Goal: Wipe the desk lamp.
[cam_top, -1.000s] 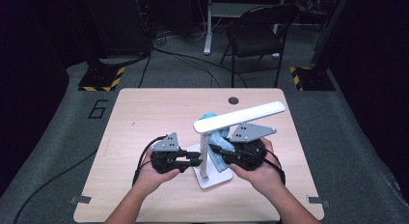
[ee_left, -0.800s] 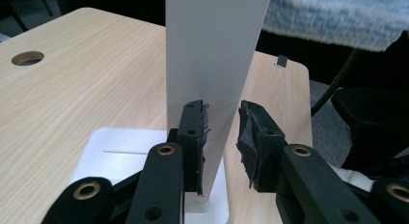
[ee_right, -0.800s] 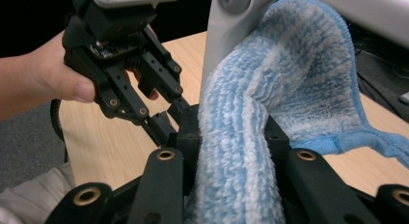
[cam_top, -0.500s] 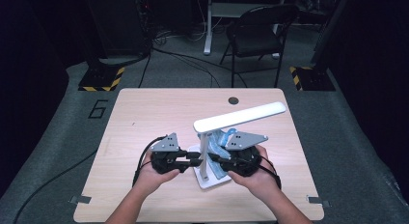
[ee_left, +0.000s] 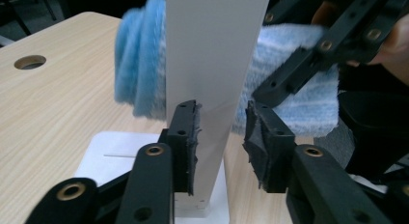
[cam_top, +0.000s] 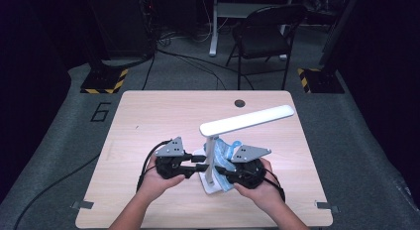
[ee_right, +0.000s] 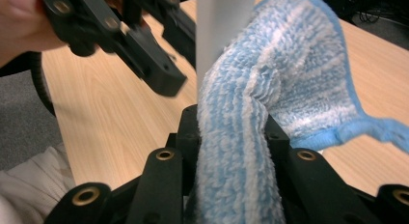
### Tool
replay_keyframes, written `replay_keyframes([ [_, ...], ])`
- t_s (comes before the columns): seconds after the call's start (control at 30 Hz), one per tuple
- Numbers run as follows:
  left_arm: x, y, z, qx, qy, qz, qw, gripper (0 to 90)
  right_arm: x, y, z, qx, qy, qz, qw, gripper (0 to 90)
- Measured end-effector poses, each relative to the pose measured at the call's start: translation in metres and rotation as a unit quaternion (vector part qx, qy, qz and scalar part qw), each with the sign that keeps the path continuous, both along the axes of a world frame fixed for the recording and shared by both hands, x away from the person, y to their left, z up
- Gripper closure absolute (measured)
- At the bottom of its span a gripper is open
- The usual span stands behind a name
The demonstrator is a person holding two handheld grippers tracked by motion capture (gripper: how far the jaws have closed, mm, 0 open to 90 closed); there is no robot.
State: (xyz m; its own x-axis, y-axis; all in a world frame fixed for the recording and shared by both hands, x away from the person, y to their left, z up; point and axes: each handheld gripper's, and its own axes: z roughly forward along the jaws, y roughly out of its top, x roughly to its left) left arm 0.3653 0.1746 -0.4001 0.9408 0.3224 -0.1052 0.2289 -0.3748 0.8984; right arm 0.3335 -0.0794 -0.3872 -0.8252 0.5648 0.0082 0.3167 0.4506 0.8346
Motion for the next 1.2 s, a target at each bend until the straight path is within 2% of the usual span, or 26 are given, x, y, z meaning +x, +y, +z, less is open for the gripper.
replay_keyframes([
  [0.1, 0.000, -0.001, 0.001, -0.008, -0.004, 0.009, 0.9999, 59.4, 0.001, -0.001, -0.008, -0.001, 0.002, -0.011, 0.9999, 68.3],
  [0.23, 0.002, -0.003, 0.001, 0.001, -0.004, 0.018, 0.9998, 48.4, 0.003, -0.004, -0.020, 0.000, 0.019, -0.021, 0.9996, 68.1],
  [0.37, 0.004, -0.008, -0.005, 0.012, -0.003, 0.022, 0.9997, 45.9, 0.003, -0.007, -0.022, -0.005, 0.022, -0.023, 0.9995, 68.1],
  [0.4, 0.005, -0.009, -0.007, 0.017, -0.003, 0.023, 0.9996, 45.7, 0.003, -0.007, -0.022, 0.003, 0.024, -0.021, 0.9995, 68.1],
  [0.43, 0.005, -0.011, -0.009, 0.019, -0.001, 0.023, 0.9996, 45.3, 0.003, -0.008, -0.022, 0.001, 0.028, -0.025, 0.9993, 68.1],
  [0.47, 0.005, -0.012, -0.011, 0.021, -0.001, 0.023, 0.9995, 44.6, 0.004, -0.009, -0.023, -0.004, 0.020, -0.028, 0.9994, 68.1],
  [0.6, 0.007, -0.017, -0.017, 0.029, -0.001, 0.024, 0.9993, 43.8, 0.004, -0.012, -0.024, -0.001, 0.022, -0.032, 0.9992, 68.1],
  [0.7, 0.008, -0.020, -0.018, 0.028, -0.008, 0.025, 0.9992, 43.8, 0.006, -0.014, -0.024, -0.009, 0.014, -0.041, 0.9990, 68.1],
  [0.77, 0.009, -0.021, -0.018, 0.030, -0.002, 0.022, 0.9993, 43.8, 0.006, -0.016, -0.024, -0.012, 0.014, -0.043, 0.9989, 68.1],
  [0.83, 0.010, -0.023, -0.019, 0.026, -0.003, 0.022, 0.9994, 43.8, 0.006, -0.018, -0.023, -0.009, 0.016, -0.047, 0.9987, 68.1],
  [1.03, 0.013, -0.030, -0.021, 0.030, -0.009, 0.019, 0.9993, 44.2, 0.007, -0.024, -0.025, -0.006, 0.015, -0.055, 0.9984, 68.1],
  [1.07, 0.013, -0.031, -0.021, 0.035, -0.009, 0.018, 0.9992, 44.8, 0.008, -0.026, -0.026, -0.010, 0.014, -0.052, 0.9985, 68.1],
  [1.1, 0.013, -0.032, -0.021, 0.034, -0.010, 0.018, 0.9992, 45.3, 0.007, -0.025, -0.027, -0.007, 0.015, -0.062, 0.9979, 68.1],
  [1.2, 0.014, -0.033, -0.022, 0.037, -0.016, 0.026, 0.9988, 49.7, 0.008, -0.027, -0.027, -0.009, 0.016, -0.059, 0.9981, 68.0],
])
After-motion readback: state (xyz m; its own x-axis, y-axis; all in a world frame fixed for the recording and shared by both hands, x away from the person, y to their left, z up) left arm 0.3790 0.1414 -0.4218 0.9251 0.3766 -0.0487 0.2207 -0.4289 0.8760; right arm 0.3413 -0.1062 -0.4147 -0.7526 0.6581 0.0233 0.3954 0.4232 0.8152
